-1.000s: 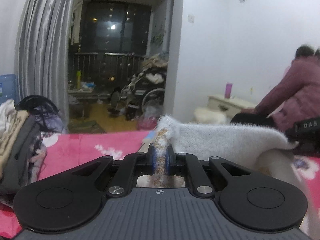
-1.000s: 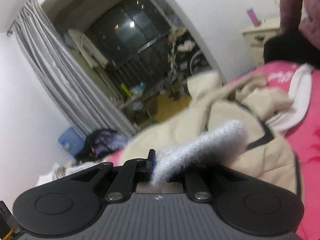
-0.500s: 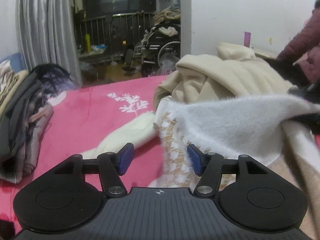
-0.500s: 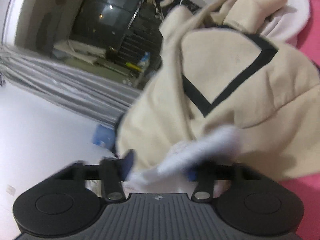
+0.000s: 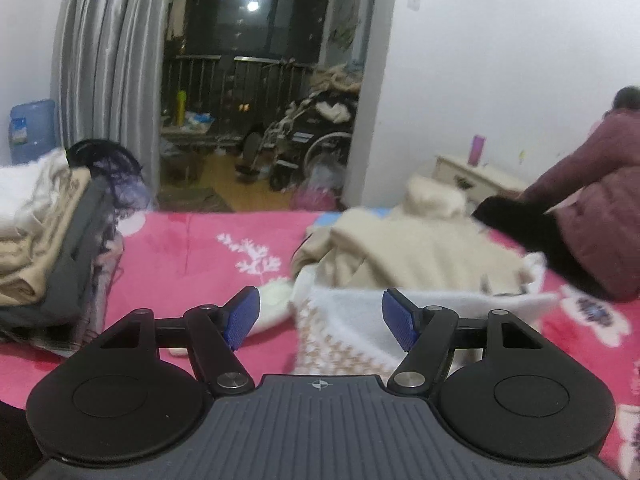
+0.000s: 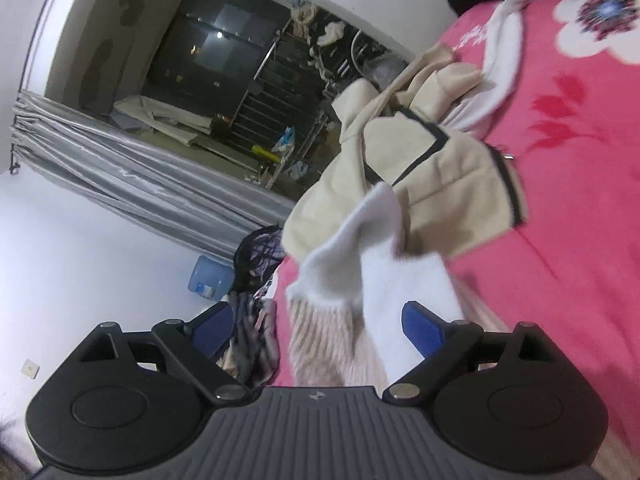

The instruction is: Fold clothes

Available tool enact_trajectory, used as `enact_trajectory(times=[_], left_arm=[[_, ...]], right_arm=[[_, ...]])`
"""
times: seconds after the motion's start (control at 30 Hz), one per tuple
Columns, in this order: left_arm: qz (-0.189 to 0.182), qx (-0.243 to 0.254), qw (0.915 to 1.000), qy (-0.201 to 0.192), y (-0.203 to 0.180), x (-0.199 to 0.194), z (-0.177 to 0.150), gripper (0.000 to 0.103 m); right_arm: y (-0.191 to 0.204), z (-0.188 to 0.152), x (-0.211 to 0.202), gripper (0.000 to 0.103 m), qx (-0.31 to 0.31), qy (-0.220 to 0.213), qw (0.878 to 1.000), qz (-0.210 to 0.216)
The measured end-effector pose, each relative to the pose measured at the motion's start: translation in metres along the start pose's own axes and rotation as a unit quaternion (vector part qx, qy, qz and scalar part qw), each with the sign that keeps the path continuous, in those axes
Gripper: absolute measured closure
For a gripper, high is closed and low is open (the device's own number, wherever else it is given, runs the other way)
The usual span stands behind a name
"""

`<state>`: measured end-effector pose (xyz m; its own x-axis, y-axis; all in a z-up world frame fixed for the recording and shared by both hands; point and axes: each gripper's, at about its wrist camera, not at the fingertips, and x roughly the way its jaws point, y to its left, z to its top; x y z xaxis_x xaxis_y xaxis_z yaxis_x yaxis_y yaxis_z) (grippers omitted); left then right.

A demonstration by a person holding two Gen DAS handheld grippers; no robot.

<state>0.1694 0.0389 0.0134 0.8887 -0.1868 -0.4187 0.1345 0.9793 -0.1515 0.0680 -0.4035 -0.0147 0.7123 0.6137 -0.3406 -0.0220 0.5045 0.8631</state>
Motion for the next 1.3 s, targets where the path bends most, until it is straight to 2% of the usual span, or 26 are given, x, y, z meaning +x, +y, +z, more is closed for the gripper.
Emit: enact_trajectory(times=[0.13, 0.3, 0.4, 0.47, 0.53, 0.6, 0.67, 0.77, 0.87, 0.97, 1.07, 1.1, 1.17, 1.2, 1.23, 1.3], left_arm=[[-0.030, -0.013, 0.9994, -0.012, -0.004, -0.045, 0.014, 0.034], [-0.058, -0.001, 0.9979, -0.030, -0.014, -0.101, 0.029, 0.034], [-0.068, 0.002, 0.9968, -0.042, -0.012, -0.138, 0.045, 0.034], [-0.077, 0.004, 0.9955, -0.055, -0.012, -0.159, 0.055, 0.034], [-0.092, 0.013, 0.9941, -0.056, -0.017, -0.174, 0.058, 0.029], [-0.121, 0.035, 0.9917, -0.027, -0.034, -0.172, 0.044, 0.028], [-0.150, 0.056, 0.9871, 0.002, -0.051, -0.170, 0.031, 0.028], [-0.194, 0.091, 0.9752, 0.056, -0.082, -0.159, -0.004, 0.028], [-0.223, 0.121, 0.9609, 0.111, -0.117, -0.134, -0.058, 0.028], [-0.236, 0.147, 0.9480, 0.155, -0.144, -0.112, -0.106, 0.029], [-0.249, 0.162, 0.9368, 0.185, -0.152, -0.098, -0.142, 0.030], [-0.250, 0.167, 0.9348, 0.189, -0.152, -0.096, -0.150, 0.030], [-0.248, 0.170, 0.9324, 0.200, -0.149, -0.090, -0.161, 0.030], [-0.248, 0.167, 0.9318, 0.207, -0.145, -0.088, -0.165, 0.030], [-0.247, 0.160, 0.9318, 0.213, -0.143, -0.085, -0.167, 0.030], [-0.244, 0.141, 0.9333, 0.222, -0.136, -0.077, -0.169, 0.030]], right_arm=[[0.027, -0.035, -0.090, 0.009, -0.014, -0.037, 0.999, -0.003], [0.069, -0.082, -0.210, 0.008, -0.042, -0.105, 0.993, 0.011], [0.086, -0.107, -0.263, 0.008, -0.046, -0.134, 0.989, 0.044], [0.086, -0.125, -0.278, 0.008, -0.034, -0.141, 0.988, 0.061], [0.072, -0.141, -0.276, 0.008, 0.004, -0.138, 0.988, 0.066], [0.045, -0.156, -0.257, 0.008, 0.074, -0.120, 0.988, 0.055], [0.009, -0.172, -0.230, 0.008, 0.161, -0.096, 0.982, 0.031], [-0.046, -0.199, -0.190, 0.008, 0.285, -0.082, 0.954, -0.045], [-0.092, -0.213, -0.159, 0.008, 0.377, -0.105, 0.918, -0.067], [-0.117, -0.203, -0.135, 0.008, 0.399, -0.140, 0.901, -0.096], [-0.138, -0.194, -0.111, 0.007, 0.417, -0.171, 0.885, -0.114], [-0.136, -0.186, -0.104, 0.007, 0.398, -0.177, 0.891, -0.124], [-0.131, -0.171, -0.091, 0.023, 0.358, -0.189, 0.903, -0.147], [-0.118, -0.154, -0.088, 0.049, 0.314, -0.191, 0.915, -0.165], [-0.106, -0.137, -0.084, 0.067, 0.268, -0.193, 0.926, -0.183], [-0.080, -0.102, -0.077, 0.077, 0.176, -0.196, 0.940, -0.218]])
